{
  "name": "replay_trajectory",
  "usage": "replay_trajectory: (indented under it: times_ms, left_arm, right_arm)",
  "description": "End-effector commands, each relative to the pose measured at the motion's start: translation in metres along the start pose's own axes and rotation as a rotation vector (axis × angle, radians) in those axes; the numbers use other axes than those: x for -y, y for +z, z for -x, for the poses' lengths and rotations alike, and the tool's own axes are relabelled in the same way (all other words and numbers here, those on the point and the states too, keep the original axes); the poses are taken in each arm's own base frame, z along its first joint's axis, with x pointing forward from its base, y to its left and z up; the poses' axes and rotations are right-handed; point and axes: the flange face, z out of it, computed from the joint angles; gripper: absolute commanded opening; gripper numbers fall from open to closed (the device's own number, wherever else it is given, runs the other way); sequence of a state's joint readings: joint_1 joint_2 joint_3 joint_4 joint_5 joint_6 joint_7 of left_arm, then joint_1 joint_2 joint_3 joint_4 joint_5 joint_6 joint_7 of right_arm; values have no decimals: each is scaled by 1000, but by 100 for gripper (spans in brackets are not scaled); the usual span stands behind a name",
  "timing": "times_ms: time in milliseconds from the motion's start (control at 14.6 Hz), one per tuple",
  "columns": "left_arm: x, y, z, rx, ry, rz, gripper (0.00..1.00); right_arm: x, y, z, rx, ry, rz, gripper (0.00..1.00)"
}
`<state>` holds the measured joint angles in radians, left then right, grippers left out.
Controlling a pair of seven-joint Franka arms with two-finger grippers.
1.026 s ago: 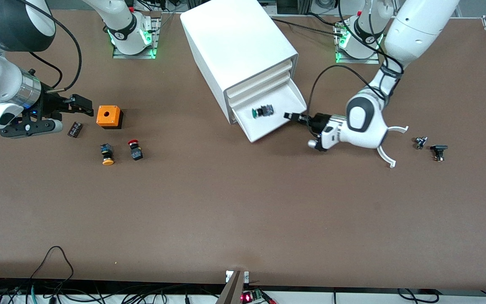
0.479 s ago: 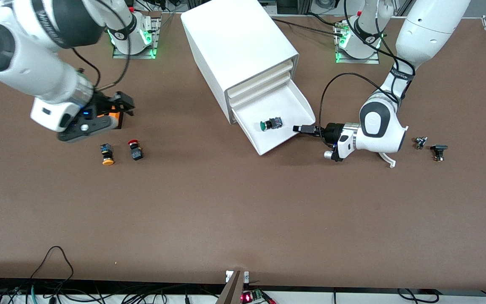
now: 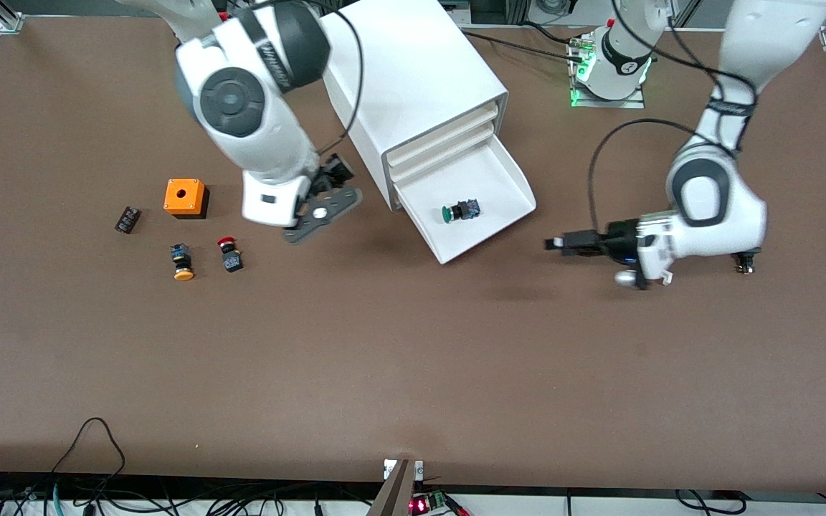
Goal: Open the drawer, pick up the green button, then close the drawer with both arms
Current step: 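Release the drawer with the left gripper while the right gripper reaches inside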
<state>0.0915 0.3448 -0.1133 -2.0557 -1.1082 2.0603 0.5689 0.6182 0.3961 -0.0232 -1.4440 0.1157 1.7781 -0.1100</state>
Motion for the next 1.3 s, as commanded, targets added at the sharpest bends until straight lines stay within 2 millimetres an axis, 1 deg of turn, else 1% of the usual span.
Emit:
replay_trajectory:
  times_ms: [0,68,137,205,274,342,410,479,547,615,684,752,821,889,957,1026,1094,1231]
  left_arm:
    - [-22,-51,6,-77,45,-28,100]
    - [-24,-70,6,-81,77,-76,100]
    - [-32,-91,7,-75,139,-150,100]
    - [-50,-118,3,-77,214,-234,100]
    - [-66,-142,1,-55,274,-301,100]
    - [-84,-169,-2,-37,314,-370,100]
    - [-100,-191,-3,-17,310,-427,100]
    - [-123,-210,-2,7,294,-494,100]
    - [-144,-230,0,23,257,-575,100]
    - [-169,-245,6,28,216,-651,100]
    - [-191,-256,12,17,165,-725,100]
    - [-212,-256,19,17,114,-804,100]
    - [-225,-259,27,-2,62,-863,100]
    - [-237,-254,35,-28,28,-908,100]
    - [-245,-253,42,-52,-2,-935,100]
    - [-248,-251,48,-74,-37,-952,100]
    - [-256,-246,53,-95,-56,-963,100]
    - [-255,-239,56,-112,-99,-975,100]
  right_arm:
    - [42,25,-30,-68,-181,-41,100]
    - [64,31,-38,-107,-256,-41,100]
    - [82,33,-43,-134,-309,-35,100]
    - [89,39,-50,-143,-340,-36,100]
    - [102,41,-57,-160,-398,-48,100]
    - [110,41,-66,-179,-449,-54,100]
    - [121,41,-74,-194,-476,-56,100]
    - [127,48,-79,-196,-484,-60,100]
    - [129,55,-85,-196,-493,-65,100]
    - [136,64,-87,-190,-541,-63,100]
    - [142,71,-87,-181,-589,-62,100]
    - [144,79,-87,-167,-631,-61,100]
    - [149,87,-86,-153,-687,-56,100]
    - [151,95,-87,-137,-736,-32,100]
    - [152,108,-88,-125,-748,-22,100]
    - [154,119,-90,-119,-750,-25,100]
    - [164,121,-93,-129,-766,-21,100]
    - [177,136,-95,-119,-782,-12,100]
